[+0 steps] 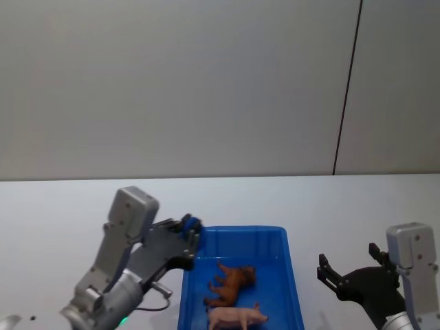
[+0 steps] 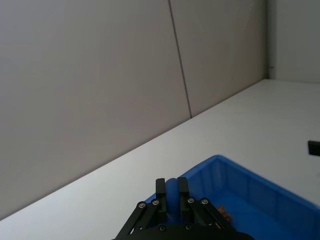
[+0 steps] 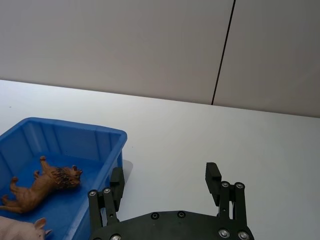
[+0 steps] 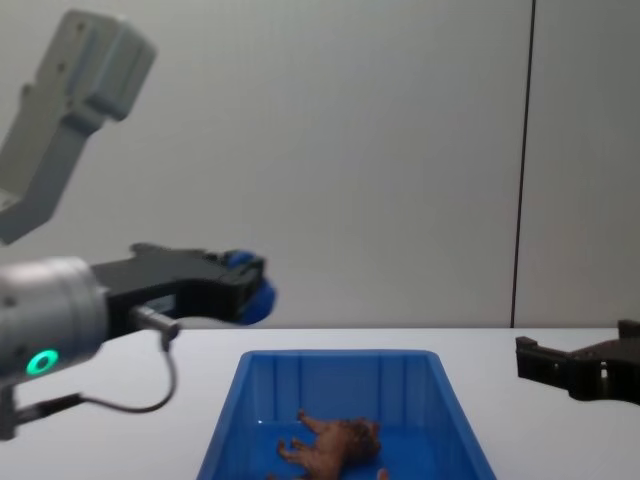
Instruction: Pick up the two dolls from the table and place them into the box.
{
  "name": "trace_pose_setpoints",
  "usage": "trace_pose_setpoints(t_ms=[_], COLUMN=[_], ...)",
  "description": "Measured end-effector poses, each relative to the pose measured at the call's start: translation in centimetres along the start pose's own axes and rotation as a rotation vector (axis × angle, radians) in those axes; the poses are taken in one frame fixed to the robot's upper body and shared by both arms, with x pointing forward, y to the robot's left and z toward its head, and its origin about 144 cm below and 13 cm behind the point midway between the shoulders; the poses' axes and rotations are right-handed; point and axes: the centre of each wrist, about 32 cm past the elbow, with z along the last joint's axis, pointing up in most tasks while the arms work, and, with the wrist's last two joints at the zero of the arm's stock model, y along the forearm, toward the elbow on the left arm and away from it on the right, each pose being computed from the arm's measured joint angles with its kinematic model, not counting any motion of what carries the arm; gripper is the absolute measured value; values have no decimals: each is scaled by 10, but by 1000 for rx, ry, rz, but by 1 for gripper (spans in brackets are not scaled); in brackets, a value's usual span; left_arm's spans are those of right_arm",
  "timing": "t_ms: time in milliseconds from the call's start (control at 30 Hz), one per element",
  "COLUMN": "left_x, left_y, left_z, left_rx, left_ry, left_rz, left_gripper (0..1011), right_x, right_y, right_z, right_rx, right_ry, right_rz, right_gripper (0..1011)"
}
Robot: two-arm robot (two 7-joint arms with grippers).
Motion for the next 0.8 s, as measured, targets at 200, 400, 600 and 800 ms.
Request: trace_pose_setpoints(t_ms=[200,400,600,800], left_x=[-11,-19,-25,-28], left_y=[-15,-25,-33,-37], left_z=[8,13,16,18], left_rx=[-32,-49,-62,-69], left_ry=[3,6,8,9], left_rz=[-52,-81,-104,-115], left_gripper=[130,130,130,130], right_x=[0,0,0,0], right_y=[0,0,0,0], right_z=[0,0,0,0], right_rx=[0,0,0,0], right_ry=[0,0,0,0], right_rz=[0,0,0,0], right_gripper=[1001,1001,1001,1001])
